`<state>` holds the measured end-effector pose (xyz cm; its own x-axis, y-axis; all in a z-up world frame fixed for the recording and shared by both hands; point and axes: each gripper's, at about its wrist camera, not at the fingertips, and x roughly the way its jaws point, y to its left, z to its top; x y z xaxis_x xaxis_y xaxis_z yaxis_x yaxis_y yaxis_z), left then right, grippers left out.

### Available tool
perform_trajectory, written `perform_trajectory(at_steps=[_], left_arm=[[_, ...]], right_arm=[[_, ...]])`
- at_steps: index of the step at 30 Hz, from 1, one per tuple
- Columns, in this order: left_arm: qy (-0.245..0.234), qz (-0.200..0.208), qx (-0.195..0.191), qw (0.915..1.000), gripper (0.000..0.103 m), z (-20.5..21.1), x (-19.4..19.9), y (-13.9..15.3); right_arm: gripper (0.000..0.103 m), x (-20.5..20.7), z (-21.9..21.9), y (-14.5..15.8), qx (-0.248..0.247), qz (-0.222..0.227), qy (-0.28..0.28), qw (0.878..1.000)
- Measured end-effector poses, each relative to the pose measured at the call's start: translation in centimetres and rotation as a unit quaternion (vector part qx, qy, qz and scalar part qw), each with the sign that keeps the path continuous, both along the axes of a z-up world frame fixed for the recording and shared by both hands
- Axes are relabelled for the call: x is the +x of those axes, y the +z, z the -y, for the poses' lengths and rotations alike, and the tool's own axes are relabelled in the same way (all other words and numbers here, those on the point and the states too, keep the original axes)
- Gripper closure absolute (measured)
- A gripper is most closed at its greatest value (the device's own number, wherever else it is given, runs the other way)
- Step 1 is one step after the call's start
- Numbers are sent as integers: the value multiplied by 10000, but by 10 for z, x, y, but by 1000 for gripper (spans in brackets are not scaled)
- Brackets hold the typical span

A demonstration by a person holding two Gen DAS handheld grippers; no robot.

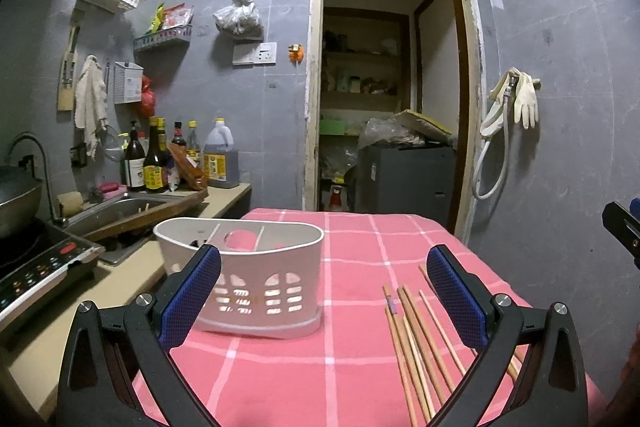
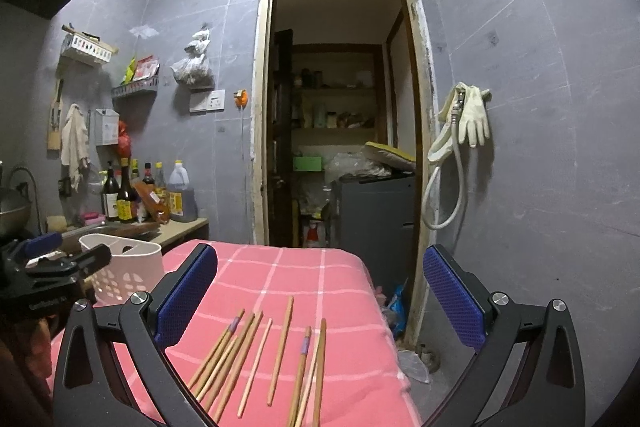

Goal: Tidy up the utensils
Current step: 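Grasp a wooden chopstick with the left tool while the right tool grasps another chopstick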

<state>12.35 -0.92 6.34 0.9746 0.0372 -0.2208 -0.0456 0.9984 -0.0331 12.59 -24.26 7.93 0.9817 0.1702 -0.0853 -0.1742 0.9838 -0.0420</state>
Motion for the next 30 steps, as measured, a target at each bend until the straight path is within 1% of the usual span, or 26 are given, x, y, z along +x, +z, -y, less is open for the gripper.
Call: perform_trajectory(at_steps=[3,7,9,13,16,21,26,28,30], left_arm=[[-43,-166,-6,9999,2,3,16,-5],[-135,-435,-127,9989,2,4,34,-14],[-158,-563,-137,9982,2,4,44,-19],[-260,-812,-141,9963,2,6,60,-30],[-356,-1037,-138,9939,2,8,72,-40],[-539,-1571,-249,9858,2,9,92,-58],[-684,-1990,-186,9774,2,12,106,-73],[-771,-2119,-155,9741,3,13,109,-80],[-853,-2258,-103,9704,3,16,112,-86]], right_arm=[[0,16,1,-3,52,-173,96,9998],[0,35,0,-12,20,-489,175,9987],[0,45,-1,-18,-37,-699,81,9975],[0,59,1,-28,-99,-967,-61,9952],[0,76,6,-37,-58,-1327,-178,9910],[0,97,10,-55,-98,-1876,-96,9822],[1,115,11,-68,-216,-2283,-28,9733],[6,124,12,-74,-275,-2491,-4,9681],[13,130,14,-81,-274,-2676,18,9631]])
